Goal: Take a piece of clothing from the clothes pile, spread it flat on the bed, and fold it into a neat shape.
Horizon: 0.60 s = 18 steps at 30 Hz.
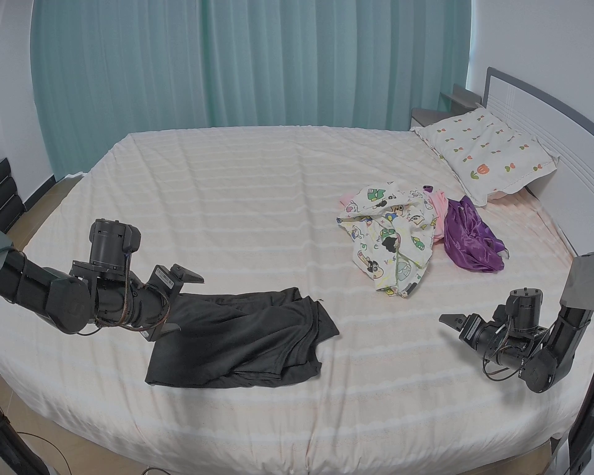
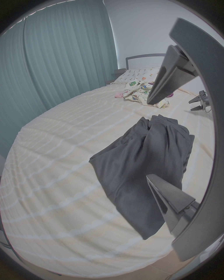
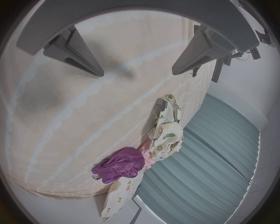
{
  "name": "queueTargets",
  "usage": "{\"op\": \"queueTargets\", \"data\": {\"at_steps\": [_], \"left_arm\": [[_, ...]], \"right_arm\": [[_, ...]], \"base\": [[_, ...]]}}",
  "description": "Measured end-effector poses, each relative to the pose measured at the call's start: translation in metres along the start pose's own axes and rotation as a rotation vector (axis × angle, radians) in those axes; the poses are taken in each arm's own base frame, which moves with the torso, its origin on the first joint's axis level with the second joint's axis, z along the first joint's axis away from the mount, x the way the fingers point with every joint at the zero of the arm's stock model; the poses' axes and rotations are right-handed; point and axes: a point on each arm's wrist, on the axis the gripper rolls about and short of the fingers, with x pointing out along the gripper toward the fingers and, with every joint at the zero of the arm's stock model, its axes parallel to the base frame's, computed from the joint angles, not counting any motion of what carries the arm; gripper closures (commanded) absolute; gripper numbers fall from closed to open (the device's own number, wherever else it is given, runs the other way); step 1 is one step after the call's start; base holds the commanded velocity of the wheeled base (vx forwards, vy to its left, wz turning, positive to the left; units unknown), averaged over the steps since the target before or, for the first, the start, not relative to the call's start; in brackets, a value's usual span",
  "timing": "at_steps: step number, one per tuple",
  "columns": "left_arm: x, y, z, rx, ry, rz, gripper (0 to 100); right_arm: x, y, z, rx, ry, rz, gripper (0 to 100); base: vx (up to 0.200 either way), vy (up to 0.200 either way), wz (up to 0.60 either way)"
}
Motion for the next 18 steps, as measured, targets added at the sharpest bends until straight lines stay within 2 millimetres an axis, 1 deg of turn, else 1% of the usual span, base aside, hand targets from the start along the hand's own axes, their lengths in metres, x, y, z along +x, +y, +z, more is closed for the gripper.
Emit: {"op": "queueTargets", "data": {"at_steps": [5, 9, 13, 18], "left_arm": [[0.001, 0.008, -0.001, -0.003, -0.003, -0.006, 0], [0.006, 0.012, -0.001, -0.003, -0.009, -0.013, 0], [0.015, 0.014, 0.0, 0.003, -0.011, -0.013, 0], [0.021, 0.011, 0.002, 0.007, -0.02, -0.013, 0]], "right_arm": [[0.001, 0.0, -0.001, -0.001, 0.004, -0.001, 0], [0.001, 0.0, -0.001, -0.002, 0.005, 0.001, 0], [0.001, 0.001, -0.001, -0.002, 0.005, 0.002, 0], [0.001, 0.001, -0.002, -0.002, 0.007, 0.002, 0]], "base": [[0.0, 0.2, 0.0], [0.0, 0.2, 0.0], [0.0, 0.0, 0.0], [0.0, 0.0, 0.0]]}}
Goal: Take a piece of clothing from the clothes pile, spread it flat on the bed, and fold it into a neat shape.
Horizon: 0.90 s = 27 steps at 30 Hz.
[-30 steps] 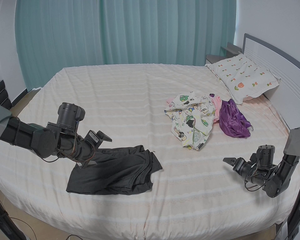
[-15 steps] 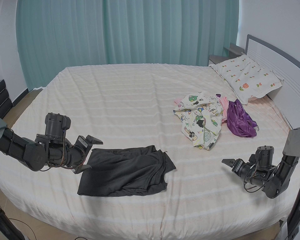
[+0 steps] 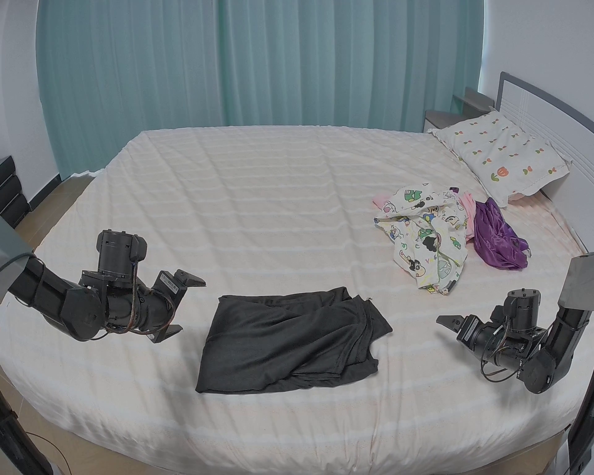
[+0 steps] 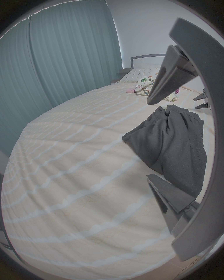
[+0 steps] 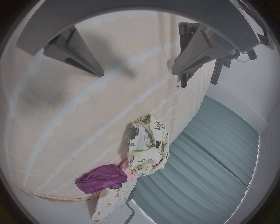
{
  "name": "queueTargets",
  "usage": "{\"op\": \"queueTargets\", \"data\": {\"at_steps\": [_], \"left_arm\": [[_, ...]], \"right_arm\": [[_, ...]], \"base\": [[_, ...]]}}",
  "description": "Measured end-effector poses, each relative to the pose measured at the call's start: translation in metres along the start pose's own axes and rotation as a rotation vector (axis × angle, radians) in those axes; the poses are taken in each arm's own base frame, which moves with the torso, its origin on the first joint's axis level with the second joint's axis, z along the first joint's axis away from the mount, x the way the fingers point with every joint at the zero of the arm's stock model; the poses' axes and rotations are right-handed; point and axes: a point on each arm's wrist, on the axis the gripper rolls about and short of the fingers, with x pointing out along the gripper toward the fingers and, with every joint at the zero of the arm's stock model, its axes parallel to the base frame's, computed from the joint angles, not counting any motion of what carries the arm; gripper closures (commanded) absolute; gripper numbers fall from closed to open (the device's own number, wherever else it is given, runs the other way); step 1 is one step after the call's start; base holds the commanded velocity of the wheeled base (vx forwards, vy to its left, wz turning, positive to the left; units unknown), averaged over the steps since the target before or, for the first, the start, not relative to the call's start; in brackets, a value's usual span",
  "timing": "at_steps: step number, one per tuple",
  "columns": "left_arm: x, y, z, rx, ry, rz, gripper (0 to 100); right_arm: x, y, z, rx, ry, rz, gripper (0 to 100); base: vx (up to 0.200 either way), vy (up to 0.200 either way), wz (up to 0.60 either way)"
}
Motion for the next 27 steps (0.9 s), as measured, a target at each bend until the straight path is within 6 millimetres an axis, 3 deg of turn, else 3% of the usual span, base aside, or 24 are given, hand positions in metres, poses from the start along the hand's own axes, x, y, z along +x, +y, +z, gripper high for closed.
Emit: {"op": "queueTargets", "data": {"at_steps": [11, 21, 27], "left_arm": [[0.005, 0.003, -0.003, -0.01, 0.018, 0.015, 0], [0.008, 0.009, -0.005, -0.014, 0.032, 0.036, 0], [0.008, 0.012, -0.008, -0.014, 0.04, 0.047, 0]], "right_arm": [[-0.003, 0.008, -0.001, 0.004, -0.002, 0.027, 0], [-0.006, 0.052, -0.038, -0.023, 0.118, 0.166, 0], [0.002, 0.075, -0.055, -0.062, 0.162, 0.24, 0]], "base": [[0.0, 0.0, 0.0], [0.0, 0.0, 0.0], [0.0, 0.0, 0.0]]}}
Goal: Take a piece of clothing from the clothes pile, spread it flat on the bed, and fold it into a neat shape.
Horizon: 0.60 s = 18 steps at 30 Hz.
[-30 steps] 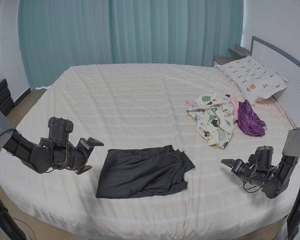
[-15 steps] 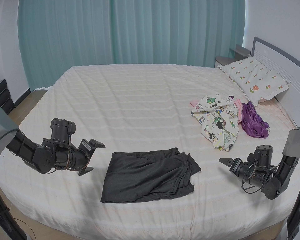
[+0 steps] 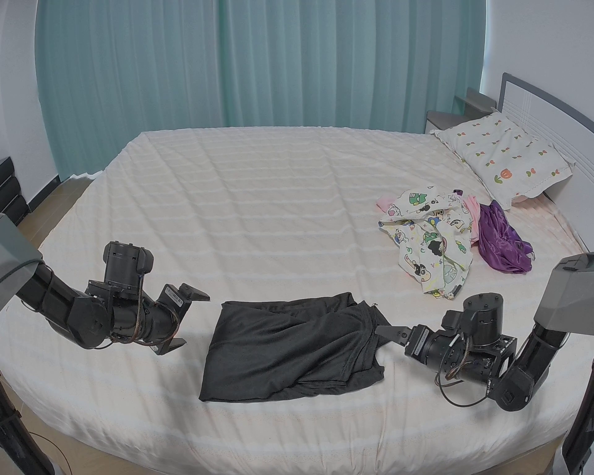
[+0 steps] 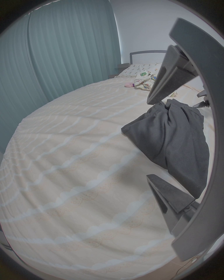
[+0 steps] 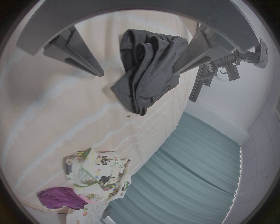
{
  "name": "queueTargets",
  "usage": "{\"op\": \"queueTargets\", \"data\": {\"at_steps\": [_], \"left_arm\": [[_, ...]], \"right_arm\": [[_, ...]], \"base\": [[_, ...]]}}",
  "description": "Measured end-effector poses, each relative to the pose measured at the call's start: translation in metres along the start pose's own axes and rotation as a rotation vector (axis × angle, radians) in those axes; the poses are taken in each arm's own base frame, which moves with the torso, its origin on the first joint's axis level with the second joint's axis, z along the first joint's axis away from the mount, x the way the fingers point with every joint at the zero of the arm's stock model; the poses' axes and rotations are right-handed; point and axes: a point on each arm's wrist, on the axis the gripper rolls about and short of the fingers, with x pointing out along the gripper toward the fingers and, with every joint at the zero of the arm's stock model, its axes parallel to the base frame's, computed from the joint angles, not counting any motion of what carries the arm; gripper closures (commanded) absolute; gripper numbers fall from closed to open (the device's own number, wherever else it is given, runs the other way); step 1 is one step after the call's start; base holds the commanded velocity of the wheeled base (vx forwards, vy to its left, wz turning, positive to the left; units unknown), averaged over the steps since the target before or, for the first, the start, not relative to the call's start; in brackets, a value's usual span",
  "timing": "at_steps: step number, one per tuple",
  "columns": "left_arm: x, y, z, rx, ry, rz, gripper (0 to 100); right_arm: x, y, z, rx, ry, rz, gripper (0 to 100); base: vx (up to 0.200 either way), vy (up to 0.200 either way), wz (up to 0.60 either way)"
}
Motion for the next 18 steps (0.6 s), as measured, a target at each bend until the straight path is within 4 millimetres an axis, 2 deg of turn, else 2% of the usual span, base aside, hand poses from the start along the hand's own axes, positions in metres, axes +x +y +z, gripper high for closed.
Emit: {"op": "queueTargets", "data": {"at_steps": [9, 17, 18], "left_arm": [[0.001, 0.002, -0.004, 0.004, 0.006, 0.012, 0], [0.001, 0.002, -0.005, 0.005, 0.007, 0.013, 0], [0.001, 0.002, -0.005, 0.005, 0.006, 0.013, 0]], "right_arm": [[0.027, 0.021, -0.014, -0.095, 0.087, 0.013, 0], [0.037, 0.027, -0.025, -0.166, 0.117, 0.028, 0], [0.038, 0.027, -0.026, -0.179, 0.119, 0.028, 100]], "base": [[0.0, 0.0, 0.0], [0.0, 0.0, 0.0], [0.0, 0.0, 0.0]]}}
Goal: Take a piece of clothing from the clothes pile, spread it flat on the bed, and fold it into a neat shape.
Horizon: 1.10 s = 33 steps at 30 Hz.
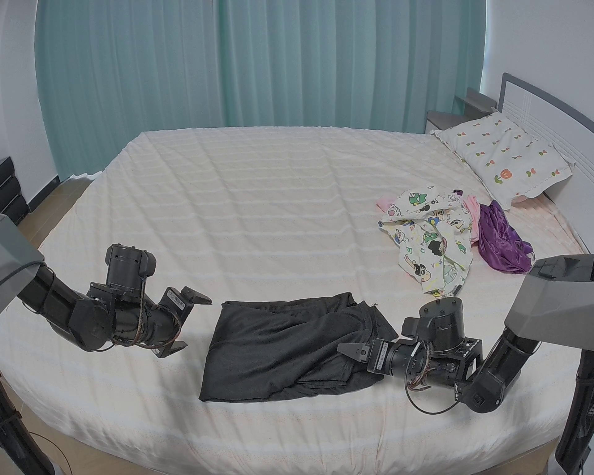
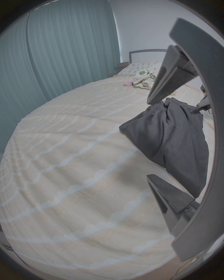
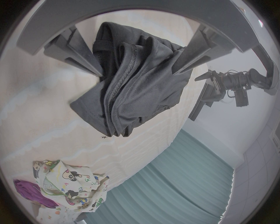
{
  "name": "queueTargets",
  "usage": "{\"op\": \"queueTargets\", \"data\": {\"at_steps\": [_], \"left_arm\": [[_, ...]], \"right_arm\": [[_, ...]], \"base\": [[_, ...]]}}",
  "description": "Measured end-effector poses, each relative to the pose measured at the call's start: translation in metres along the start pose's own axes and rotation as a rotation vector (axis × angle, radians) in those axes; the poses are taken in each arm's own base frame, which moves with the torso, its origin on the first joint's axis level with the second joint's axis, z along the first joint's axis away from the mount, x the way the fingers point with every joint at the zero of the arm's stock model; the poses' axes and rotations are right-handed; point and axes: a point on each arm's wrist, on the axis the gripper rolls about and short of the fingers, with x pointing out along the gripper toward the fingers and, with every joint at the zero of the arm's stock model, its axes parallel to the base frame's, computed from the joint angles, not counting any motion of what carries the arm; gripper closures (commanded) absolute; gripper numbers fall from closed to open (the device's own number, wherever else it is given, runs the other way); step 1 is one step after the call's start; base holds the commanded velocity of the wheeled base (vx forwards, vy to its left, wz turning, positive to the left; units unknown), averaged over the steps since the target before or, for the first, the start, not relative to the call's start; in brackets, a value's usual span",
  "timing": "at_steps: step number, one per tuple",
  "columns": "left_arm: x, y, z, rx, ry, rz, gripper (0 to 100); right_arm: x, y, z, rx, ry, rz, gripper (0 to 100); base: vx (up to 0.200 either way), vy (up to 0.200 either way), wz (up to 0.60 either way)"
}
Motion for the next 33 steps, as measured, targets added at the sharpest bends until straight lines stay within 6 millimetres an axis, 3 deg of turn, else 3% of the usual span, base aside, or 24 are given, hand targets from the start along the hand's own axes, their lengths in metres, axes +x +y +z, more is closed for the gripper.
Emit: {"op": "queueTargets", "data": {"at_steps": [9, 15, 26, 32, 33], "left_arm": [[0.0, 0.001, -0.001, -0.001, 0.002, 0.005, 0], [0.001, 0.002, -0.001, -0.001, 0.004, 0.008, 0], [0.001, 0.002, -0.001, -0.002, 0.003, 0.011, 0], [0.001, 0.003, -0.001, -0.002, 0.004, 0.012, 0], [0.001, 0.003, -0.001, -0.002, 0.004, 0.012, 0]], "right_arm": [[0.005, -0.003, -0.01, -0.046, 0.032, -0.012, 100], [-0.004, -0.007, -0.01, -0.058, 0.038, -0.028, 100], [-0.035, -0.014, 0.007, -0.018, 0.077, 0.018, 100], [-0.041, -0.021, 0.007, -0.027, 0.123, -0.015, 100], [-0.04, -0.023, 0.007, -0.033, 0.126, -0.018, 0]], "base": [[0.0, 0.0, 0.0], [0.0, 0.0, 0.0], [0.0, 0.0, 0.0], [0.0, 0.0, 0.0], [0.0, 0.0, 0.0]]}}
